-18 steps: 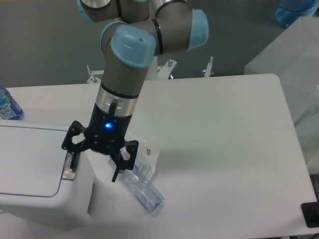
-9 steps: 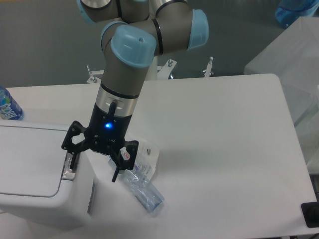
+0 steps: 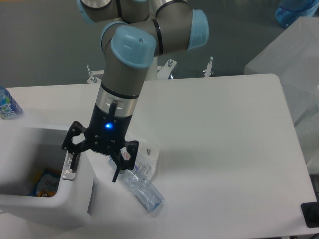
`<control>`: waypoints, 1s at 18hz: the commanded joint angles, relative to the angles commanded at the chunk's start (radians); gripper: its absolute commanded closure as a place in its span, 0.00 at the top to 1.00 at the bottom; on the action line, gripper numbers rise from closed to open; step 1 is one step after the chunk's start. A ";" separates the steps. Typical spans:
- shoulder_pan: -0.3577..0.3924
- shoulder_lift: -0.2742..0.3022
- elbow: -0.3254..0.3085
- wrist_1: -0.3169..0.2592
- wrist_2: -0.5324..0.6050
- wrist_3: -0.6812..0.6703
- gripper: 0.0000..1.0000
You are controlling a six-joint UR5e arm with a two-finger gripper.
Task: Open the trash can
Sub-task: 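Push the lid edge with the gripper finger to swing it open, then raise the gripper away from the opened trash can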
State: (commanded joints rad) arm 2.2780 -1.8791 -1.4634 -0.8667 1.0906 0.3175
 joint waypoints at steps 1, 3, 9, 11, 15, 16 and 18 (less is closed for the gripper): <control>0.000 -0.002 0.000 0.000 0.002 0.000 1.00; 0.000 -0.002 0.003 0.000 0.003 0.000 1.00; 0.009 0.006 0.103 -0.002 0.005 0.003 1.00; 0.017 0.003 0.123 -0.002 0.018 0.005 1.00; 0.044 0.003 0.133 -0.005 0.133 0.057 1.00; 0.057 0.003 0.133 -0.008 0.159 0.092 1.00; 0.080 0.003 0.130 -0.026 0.201 0.217 1.00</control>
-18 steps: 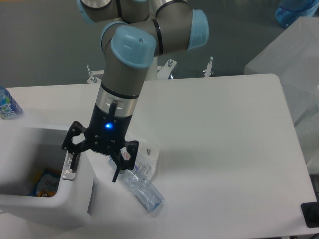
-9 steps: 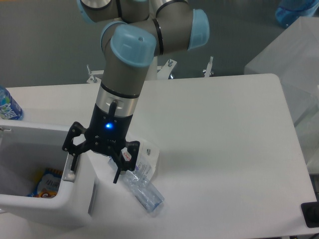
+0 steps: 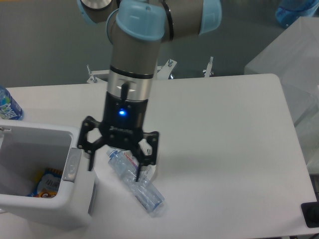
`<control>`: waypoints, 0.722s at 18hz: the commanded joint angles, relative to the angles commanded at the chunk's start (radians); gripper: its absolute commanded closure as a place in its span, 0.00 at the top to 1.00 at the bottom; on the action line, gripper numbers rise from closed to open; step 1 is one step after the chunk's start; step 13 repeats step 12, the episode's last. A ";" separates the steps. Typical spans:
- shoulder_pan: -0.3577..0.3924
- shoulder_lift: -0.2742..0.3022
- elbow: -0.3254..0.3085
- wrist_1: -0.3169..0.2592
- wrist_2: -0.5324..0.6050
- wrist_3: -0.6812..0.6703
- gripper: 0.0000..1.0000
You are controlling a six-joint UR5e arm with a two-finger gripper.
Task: Open the trash can
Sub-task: 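Raise the gripper away from the opened trash can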
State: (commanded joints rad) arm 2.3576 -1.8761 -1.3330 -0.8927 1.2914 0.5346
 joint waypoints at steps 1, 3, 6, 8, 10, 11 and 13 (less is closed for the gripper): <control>0.009 0.002 0.001 -0.026 0.024 0.071 1.00; 0.037 0.006 0.003 -0.090 0.063 0.183 1.00; 0.075 0.008 0.002 -0.138 0.094 0.348 1.00; 0.095 0.012 -0.006 -0.190 0.135 0.442 1.00; 0.129 0.023 -0.008 -0.259 0.150 0.542 1.00; 0.147 0.025 -0.006 -0.279 0.151 0.588 1.00; 0.153 0.025 -0.008 -0.281 0.151 0.617 1.00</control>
